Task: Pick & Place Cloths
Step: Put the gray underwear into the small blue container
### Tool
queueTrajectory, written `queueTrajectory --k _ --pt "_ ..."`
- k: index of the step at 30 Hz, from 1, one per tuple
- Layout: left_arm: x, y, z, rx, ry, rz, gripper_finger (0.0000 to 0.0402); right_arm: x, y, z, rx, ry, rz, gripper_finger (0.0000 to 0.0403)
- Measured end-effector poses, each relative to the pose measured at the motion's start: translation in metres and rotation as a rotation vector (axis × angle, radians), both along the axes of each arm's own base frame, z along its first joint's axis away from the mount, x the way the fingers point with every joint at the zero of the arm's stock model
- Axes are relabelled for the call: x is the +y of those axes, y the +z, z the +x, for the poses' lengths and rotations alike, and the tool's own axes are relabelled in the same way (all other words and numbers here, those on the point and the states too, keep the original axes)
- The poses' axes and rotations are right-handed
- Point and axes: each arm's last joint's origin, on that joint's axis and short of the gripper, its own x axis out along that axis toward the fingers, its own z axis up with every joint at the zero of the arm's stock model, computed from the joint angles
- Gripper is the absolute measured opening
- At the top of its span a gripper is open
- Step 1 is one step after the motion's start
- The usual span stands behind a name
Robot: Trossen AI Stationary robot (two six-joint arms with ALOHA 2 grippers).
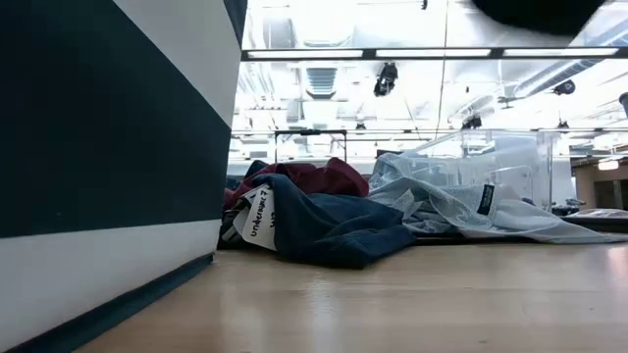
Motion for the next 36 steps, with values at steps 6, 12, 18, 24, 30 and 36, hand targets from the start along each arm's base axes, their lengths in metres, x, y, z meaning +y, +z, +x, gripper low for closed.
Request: queueTrajectory --k 6,12,18,24,30,36 --pt "0.0 0.0 0.0 0.0 0.0 0.0 0.0023 0.002 0.012 -0.032 0.051 0.072 0.203 0.0008" --pt "0.0 0.0 0.0 0.0 0.0 0.0 0.0023 0.01 0.0 -0.057 0.149 -0.018 0.366 0.0008" --pt "0.0 0.0 0.0 0.0 0.0 0.0 0.0023 0.027 -0.032 -0.078 0.31 -0.164 0.447 0.0008" --pt "0.0 0.0 0.0 0.001 0.0 0.0 0.0023 0.041 -0.069 -0.096 0.467 -0.344 0.461 0.0008" --pt "0.0 0.0 0.0 0.001 0.0 0.0 0.0023 0.047 -0.097 -0.097 0.517 -0.427 0.393 0.0008" --pt "0.0 0.0 0.0 0.001 0.0 0.0 0.0023 0.047 -0.119 -0.095 0.533 -0.455 0.318 0.0008"
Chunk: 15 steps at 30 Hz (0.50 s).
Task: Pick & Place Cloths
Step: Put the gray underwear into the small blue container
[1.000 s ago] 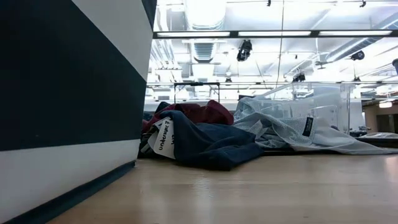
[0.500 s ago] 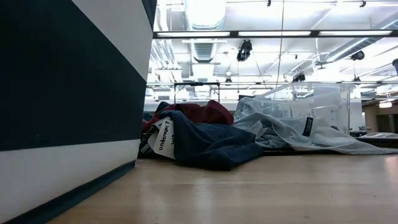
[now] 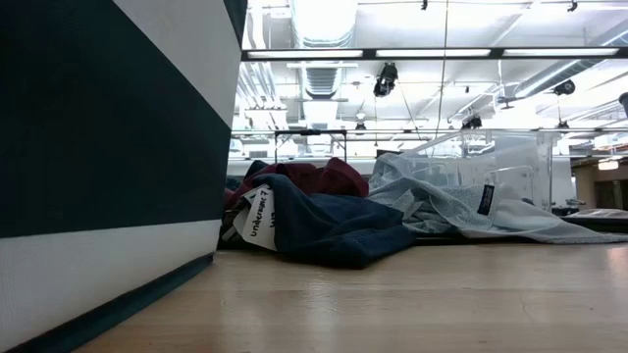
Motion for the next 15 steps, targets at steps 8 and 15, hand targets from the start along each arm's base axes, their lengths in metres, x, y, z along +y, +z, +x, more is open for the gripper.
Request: queueTrajectory --k 8,15 --pt "0.0 0.0 0.0 0.0 0.0 0.0 0.0023 -0.003 -0.014 0.003 0.019 -0.017 -0.053 0.0008" --pt "0.0 0.0 0.0 0.0 0.0 0.0 0.0023 -0.005 -0.019 0.005 0.027 -0.033 -0.068 0.0041"
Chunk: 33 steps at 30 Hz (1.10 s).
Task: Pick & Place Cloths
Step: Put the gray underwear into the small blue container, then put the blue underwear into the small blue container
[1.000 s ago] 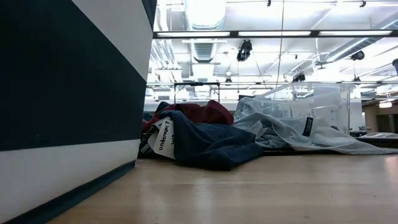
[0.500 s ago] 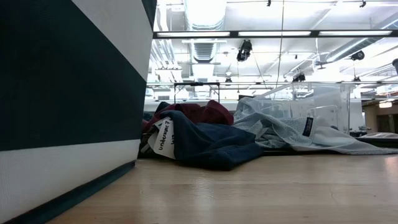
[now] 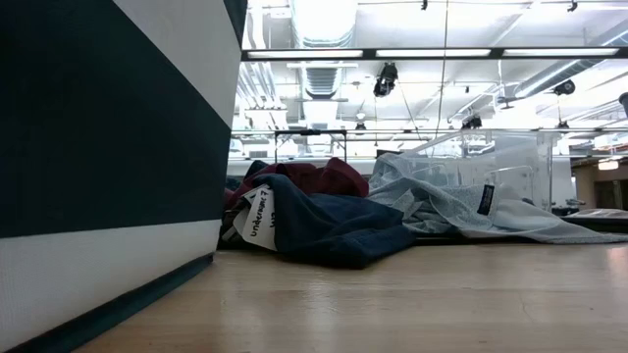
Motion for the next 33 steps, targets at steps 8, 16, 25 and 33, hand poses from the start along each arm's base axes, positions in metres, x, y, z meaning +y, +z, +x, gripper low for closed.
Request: queueTrajectory --k 8,16,25,33 --pt "0.0 0.0 0.0 0.0 0.0 0.0 0.0023 -0.002 0.002 0.004 -0.071 -0.003 -0.03 0.011" --pt "0.0 0.0 0.0 0.0 0.0 0.0 0.0023 -0.006 0.005 0.022 -0.282 0.088 -0.132 0.0153" --pt "0.0 0.0 0.0 0.0 0.0 0.0 0.0023 -0.012 -0.001 0.063 -0.485 0.24 -0.249 0.0162" --pt "0.0 0.0 0.0 0.0 0.0 0.0 0.0023 -0.034 -0.013 0.1 -0.475 0.353 -0.328 0.0148"
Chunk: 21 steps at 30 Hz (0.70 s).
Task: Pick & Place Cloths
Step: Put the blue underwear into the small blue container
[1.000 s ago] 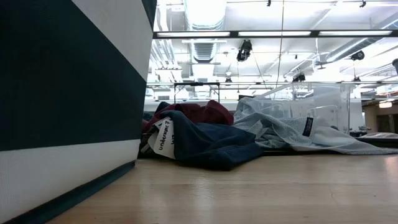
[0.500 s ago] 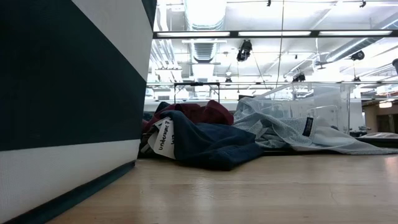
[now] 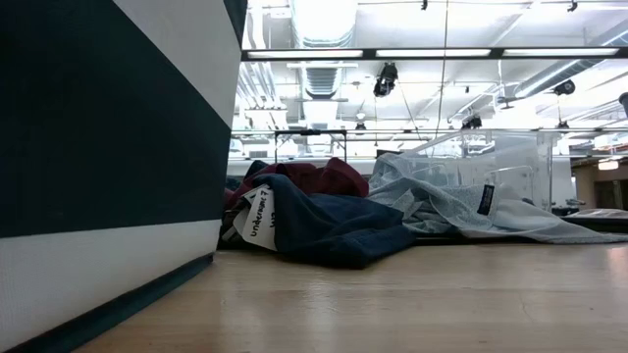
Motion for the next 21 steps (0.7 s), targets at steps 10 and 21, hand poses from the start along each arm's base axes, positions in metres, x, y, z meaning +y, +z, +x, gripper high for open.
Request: queueTrajectory --k 10,21 --pt "0.0 0.0 0.0 0.0 0.0 0.0 0.0023 -0.013 -0.048 0.036 -0.157 0.129 -0.1 0.0143" --pt "0.0 0.0 0.0 0.0 0.0 0.0 0.0023 -0.051 -0.09 0.054 -0.219 0.038 -0.124 0.0217"
